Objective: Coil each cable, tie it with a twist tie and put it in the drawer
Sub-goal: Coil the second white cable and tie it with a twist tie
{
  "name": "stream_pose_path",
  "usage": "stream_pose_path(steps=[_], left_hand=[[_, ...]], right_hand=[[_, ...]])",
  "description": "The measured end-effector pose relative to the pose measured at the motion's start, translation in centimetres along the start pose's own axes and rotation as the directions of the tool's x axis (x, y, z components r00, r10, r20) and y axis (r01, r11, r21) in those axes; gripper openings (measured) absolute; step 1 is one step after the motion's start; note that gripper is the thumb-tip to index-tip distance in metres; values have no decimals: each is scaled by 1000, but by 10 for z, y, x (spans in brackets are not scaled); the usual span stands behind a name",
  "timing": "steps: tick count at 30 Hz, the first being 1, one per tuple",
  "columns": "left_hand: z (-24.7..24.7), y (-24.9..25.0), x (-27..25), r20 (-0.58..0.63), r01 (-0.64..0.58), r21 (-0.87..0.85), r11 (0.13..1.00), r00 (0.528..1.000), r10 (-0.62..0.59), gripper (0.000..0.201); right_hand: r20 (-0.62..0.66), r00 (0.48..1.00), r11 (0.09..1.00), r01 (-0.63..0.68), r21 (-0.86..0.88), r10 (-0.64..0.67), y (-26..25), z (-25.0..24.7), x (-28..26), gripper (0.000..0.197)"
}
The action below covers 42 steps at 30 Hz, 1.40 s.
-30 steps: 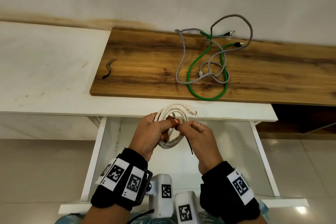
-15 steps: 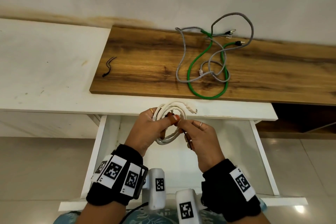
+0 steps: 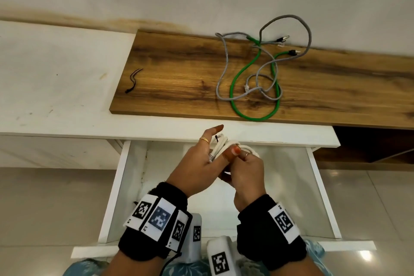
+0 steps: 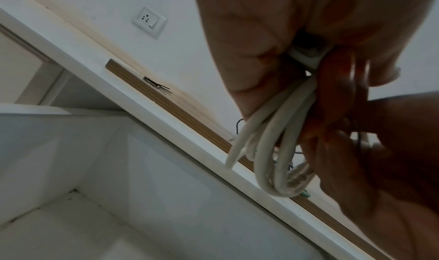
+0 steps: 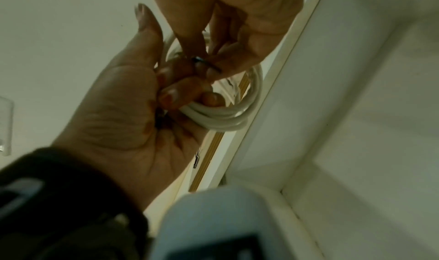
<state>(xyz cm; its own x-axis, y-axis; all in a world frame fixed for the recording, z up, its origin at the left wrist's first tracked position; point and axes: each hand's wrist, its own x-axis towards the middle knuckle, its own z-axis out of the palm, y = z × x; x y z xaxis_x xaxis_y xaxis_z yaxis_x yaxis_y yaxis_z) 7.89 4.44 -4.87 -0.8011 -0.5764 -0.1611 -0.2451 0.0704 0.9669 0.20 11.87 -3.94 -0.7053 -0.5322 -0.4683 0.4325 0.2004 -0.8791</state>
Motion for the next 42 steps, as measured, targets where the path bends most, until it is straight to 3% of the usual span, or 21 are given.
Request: stream_pose_path(steps=[3,11,18,24,29,37,42], left_hand=[[1,7,-2,40,-14,23,1000,999,13,69],[-7,10,-2,-13,82,-138,987,996,-85,62],[-8,5,0,11,81,-162,984,997,-80,42],[-8,9,-2,11,75,-142,987,997,-74,20],[-12,13,-2,-37,87,-253,964,994,-99,8],[-18,12,-1,-92,140,-450,882,975,-201,13],[-23,8,-1,-81,164,-459,873,971,-225,11]], right_hand=[[27,1000,998,10,55,-11,3,2,-4,26],[95,994,994,53,99,-63,11,8,-5,24],[200,979,992,-2,125,-23,10,7,-6,21],[207,978,983,-58,173,21,9,8,-7,21],[233,972,980,-57,192,11,3,7,-9,21],[223,972,992,53,113,-78,0,7,-8,26],[181,974,988,147,-42,-138,-1,-1,-3,10]])
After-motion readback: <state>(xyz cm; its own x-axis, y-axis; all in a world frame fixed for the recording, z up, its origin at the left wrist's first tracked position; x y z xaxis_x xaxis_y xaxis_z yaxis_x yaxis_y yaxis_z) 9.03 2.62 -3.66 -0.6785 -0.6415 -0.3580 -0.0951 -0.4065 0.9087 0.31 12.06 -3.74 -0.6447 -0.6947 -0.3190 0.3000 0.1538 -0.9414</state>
